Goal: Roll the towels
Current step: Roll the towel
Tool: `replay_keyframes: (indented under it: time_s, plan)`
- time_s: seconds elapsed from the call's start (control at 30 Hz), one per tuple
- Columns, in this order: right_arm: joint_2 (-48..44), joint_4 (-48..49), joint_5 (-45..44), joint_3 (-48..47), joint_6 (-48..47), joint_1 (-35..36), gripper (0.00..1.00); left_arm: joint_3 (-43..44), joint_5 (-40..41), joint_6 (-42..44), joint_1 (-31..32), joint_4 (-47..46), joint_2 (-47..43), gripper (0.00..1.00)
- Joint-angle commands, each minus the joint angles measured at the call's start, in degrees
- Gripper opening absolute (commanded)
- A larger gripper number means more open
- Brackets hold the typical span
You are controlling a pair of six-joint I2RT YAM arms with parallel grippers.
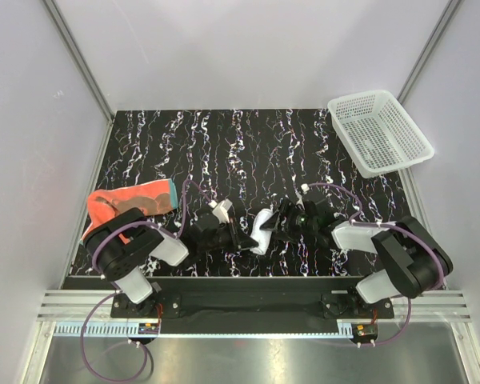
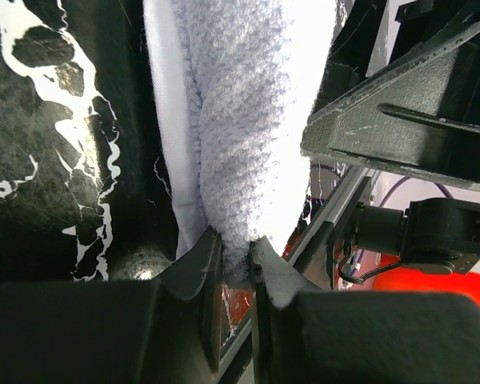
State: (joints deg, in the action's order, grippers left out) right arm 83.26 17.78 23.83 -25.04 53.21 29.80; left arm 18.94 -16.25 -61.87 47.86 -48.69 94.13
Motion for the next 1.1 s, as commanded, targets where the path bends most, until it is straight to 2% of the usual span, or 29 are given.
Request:
replay_keyframes:
  time_s: [0.0, 0.37, 0.47, 0.5, 0.6, 0.63, 0.73, 0.77, 0.83, 0.87, 0.9, 0.97, 1.03, 1.07]
  plan:
    - [2.7, 4.0, 0.6, 1.0, -0.2, 1.4, 0.75, -1.4, -1.1, 0.3, -0.9, -0.5, 1.5, 0.00]
    - [8.1, 9.4, 0.6, 0.5, 1.0, 4.0, 0.73, -1.2, -5.1, 0.1, -3.3, -2.8, 3.6, 0.00]
    - [8.7, 9.9, 0.5, 0.7, 0.9, 4.3, 0.68, -1.3, -5.5, -0.2, -3.5, -3.4, 4.2, 0.00]
    - [8.8, 10.2, 0.6, 0.7, 0.8, 4.3, 0.60, -1.3, -5.7, -0.3, -3.6, -3.8, 4.4, 0.00]
    - [9.4, 11.4, 1.2, 0.8, 1.0, 4.5, 0.42, -1.3, -6.6, -0.4, -3.7, -4.7, 4.9, 0.00]
    - [9.5, 11.7, 1.3, 0.9, 1.0, 4.5, 0.33, -1.1, -6.9, -0.3, -3.8, -4.8, 5.1, 0.01]
    - [9.6, 12.3, 1.6, 0.7, 1.5, 4.6, 0.26, -0.9, -7.7, 0.1, -3.9, -5.0, 5.1, 0.12]
    - [9.2, 12.1, 1.6, 0.6, 1.6, 4.6, 0.25, -0.9, -7.8, 0.3, -3.9, -4.7, 4.8, 0.23]
    - [8.5, 9.6, 1.1, -0.9, 1.5, 4.6, 0.25, -0.6, -8.0, 1.6, -3.9, -3.0, 2.9, 0.38]
    - [7.3, 8.1, 1.0, -1.7, 0.9, 4.6, 0.24, -0.1, -7.9, 2.1, -3.9, 0.1, 1.8, 0.43]
    - [6.6, 6.4, 0.3, -2.6, 0.4, 4.6, 0.24, 0.2, -7.7, 3.6, -3.9, 2.3, -1.5, 0.54]
    - [4.2, -0.1, -0.7, -6.8, -1.6, 4.4, 0.24, 1.7, -6.5, 5.8, -3.9, 11.3, -5.8, 0.61]
    - [2.8, -7.2, -1.6, -12.5, -3.6, 3.5, 0.24, 3.6, -4.4, 10.7, -3.9, 19.7, -13.8, 0.66]
    - [1.9, -9.1, -1.7, -14.4, -5.2, 3.0, 0.24, 4.6, -2.2, 12.4, -3.9, 28.3, -19.3, 0.68]
